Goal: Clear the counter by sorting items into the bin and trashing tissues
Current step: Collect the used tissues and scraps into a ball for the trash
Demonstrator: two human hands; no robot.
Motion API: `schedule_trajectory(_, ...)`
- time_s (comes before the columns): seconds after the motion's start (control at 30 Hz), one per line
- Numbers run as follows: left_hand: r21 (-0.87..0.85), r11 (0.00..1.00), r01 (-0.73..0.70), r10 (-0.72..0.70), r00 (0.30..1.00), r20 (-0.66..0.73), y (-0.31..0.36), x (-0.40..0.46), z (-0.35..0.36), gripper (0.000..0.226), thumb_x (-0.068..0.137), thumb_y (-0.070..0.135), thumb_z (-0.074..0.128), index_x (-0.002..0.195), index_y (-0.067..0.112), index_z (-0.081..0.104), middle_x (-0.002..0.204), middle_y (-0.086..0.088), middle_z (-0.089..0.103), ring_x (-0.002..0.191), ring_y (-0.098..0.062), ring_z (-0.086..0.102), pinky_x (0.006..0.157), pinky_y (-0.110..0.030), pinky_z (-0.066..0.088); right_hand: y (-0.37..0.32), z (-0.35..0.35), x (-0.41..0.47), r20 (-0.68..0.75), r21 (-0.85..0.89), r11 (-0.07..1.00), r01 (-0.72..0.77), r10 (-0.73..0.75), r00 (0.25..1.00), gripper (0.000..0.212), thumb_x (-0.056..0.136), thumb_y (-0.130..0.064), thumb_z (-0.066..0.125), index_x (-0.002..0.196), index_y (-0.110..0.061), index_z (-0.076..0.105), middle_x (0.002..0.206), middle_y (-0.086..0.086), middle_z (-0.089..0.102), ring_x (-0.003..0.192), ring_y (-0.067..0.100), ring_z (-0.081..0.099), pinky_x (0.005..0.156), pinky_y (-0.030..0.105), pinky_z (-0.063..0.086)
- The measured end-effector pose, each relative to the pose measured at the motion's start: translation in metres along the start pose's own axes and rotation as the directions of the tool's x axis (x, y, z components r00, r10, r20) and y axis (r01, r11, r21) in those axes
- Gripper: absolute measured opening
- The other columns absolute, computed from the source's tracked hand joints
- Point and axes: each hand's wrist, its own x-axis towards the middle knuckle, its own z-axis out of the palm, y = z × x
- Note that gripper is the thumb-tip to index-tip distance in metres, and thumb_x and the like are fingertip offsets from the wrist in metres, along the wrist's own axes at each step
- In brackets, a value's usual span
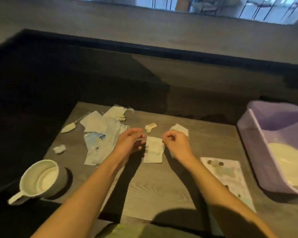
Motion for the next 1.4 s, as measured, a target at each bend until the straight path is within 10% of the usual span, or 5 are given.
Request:
schedule_trajectory(0.33, -0.144, 0.990, 0.004, -0.063, 0.911, -0.407, -0.021, 0.021, -0.135, 0.020, 0.090, 0.004, 0.049, 0.107, 0.011, 0.057, 0.080, -0.008, 0.060, 0.066, -0.016, 0.055, 0.061, -0.025, 0.045, -0.053, 0.127, 0.004, 0.212, -0.173, 0.958, 0.230, -0.192, 0.958, 0.024, 0.094, -0.012, 0.047, 0.109, -0.012, 0.064, 0.113, 0.011, 0.064, 0.099, 0.024, 0.059, 0.086, 0.033, 0.046)
schedule_trajectory(0.5, 0.135, 0.990, 0.041, 0.030, 0.873, -0.487, -0.025, 0.043, -0.150, 0.028, 0.088, 0.006, 0.053, 0.114, 0.016, 0.056, 0.119, -0.012, 0.061, 0.104, -0.025, 0.059, 0.095, -0.040, 0.049, -0.065, 0.154, 0.011, 0.360, -0.348, 0.784, 0.514, -0.395, 0.845, 0.040, 0.096, -0.018, 0.044, 0.135, -0.022, 0.046, 0.150, 0.007, 0.035, 0.140, 0.026, 0.026, 0.115, 0.037, 0.016)
schedule_trajectory(0.7, 0.463, 0.881, 0.096, 0.146, 0.875, -0.461, -0.020, 0.064, -0.145, 0.045, 0.086, 0.007, 0.058, 0.130, 0.007, 0.047, 0.132, -0.017, 0.050, 0.121, -0.030, 0.048, 0.099, -0.036, 0.042, -0.052, 0.159, 0.022, 0.649, -0.491, 0.633, 0.598, -0.192, 0.736, 0.055, 0.096, -0.046, 0.038, 0.147, -0.041, 0.019, 0.161, 0.000, -0.008, 0.146, 0.024, -0.019, 0.113, 0.053, -0.015)
schedule_trajectory(1.03, 0.375, 0.910, 0.178, 0.039, 0.863, -0.504, -0.018, 0.070, -0.133, 0.063, 0.075, -0.001, 0.070, 0.129, 0.007, 0.038, 0.134, -0.018, 0.046, 0.120, -0.034, 0.050, 0.089, -0.038, 0.049, -0.005, 0.116, 0.011, 0.535, -0.579, 0.659, 0.479, -0.136, 0.834, 0.053, 0.095, -0.033, 0.047, 0.145, -0.033, 0.028, 0.161, -0.001, 0.007, 0.148, 0.020, -0.006, 0.118, 0.046, -0.005)
schedule_trajectory(1.4, -0.129, 0.971, 0.202, -0.227, 0.949, -0.219, 0.002, 0.039, -0.170, 0.018, 0.083, 0.008, 0.059, 0.098, 0.017, 0.052, 0.092, -0.009, 0.065, 0.083, -0.020, 0.063, 0.069, -0.032, 0.051, 0.002, 0.074, 0.003, 0.326, -0.618, 0.699, 0.359, -0.188, 0.927, 0.032, 0.090, -0.037, 0.048, 0.117, -0.028, 0.062, 0.157, -0.002, 0.023, 0.148, 0.019, 0.001, 0.113, 0.049, -0.017)
